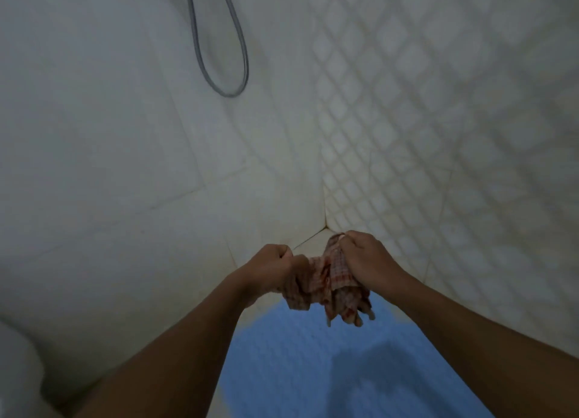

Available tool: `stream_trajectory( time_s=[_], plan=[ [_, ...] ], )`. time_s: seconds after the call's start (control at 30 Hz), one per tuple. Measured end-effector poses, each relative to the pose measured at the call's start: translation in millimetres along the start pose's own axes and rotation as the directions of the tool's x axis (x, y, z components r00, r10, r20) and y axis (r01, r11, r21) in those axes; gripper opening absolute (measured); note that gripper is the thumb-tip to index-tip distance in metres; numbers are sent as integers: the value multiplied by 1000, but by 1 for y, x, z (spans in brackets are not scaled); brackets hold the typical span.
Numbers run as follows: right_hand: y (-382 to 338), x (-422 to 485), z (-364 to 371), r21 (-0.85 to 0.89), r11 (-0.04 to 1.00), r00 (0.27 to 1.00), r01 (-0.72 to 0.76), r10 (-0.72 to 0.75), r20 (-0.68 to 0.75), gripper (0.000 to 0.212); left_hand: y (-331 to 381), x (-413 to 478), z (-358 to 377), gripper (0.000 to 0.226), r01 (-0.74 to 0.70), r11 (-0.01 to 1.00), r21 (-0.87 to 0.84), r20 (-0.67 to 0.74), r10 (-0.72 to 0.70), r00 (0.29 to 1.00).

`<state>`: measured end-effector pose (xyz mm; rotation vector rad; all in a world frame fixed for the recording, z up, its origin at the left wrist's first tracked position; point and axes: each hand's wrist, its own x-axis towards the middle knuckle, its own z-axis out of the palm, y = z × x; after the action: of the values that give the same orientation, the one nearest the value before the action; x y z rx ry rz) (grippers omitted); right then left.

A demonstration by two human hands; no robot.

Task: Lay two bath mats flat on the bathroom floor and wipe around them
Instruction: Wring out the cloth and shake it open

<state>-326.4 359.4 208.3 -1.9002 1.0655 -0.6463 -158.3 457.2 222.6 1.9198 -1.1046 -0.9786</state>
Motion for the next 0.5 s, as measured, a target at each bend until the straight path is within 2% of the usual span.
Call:
stream_trajectory(
  time_s=[0.1,0.23,0.33,0.4,0.5],
  plan=[
    [-96,10,-65,13,1000,996,-27,28,-83,33,88,-20,-54,49,-23,1000,9,9,23,1000],
    [-225,16,-162,157,984,969,-83,117,-216,36,219,-58,-132,23,-26,997,68,87,20,996],
    [-308,11,-232,225,971,951,-82,143,-273,39,315,-83,-180,19,-101,973,210,60,90,994],
    [-354,5,-273,244,968,941,-56,132,-310,43,371,-92,-202,27,-161,901,403,79,141,987],
    [-406,-11,-333,234,972,940,-7,87,-331,39,443,-104,-215,38,-237,690,684,135,199,971]
  ],
)
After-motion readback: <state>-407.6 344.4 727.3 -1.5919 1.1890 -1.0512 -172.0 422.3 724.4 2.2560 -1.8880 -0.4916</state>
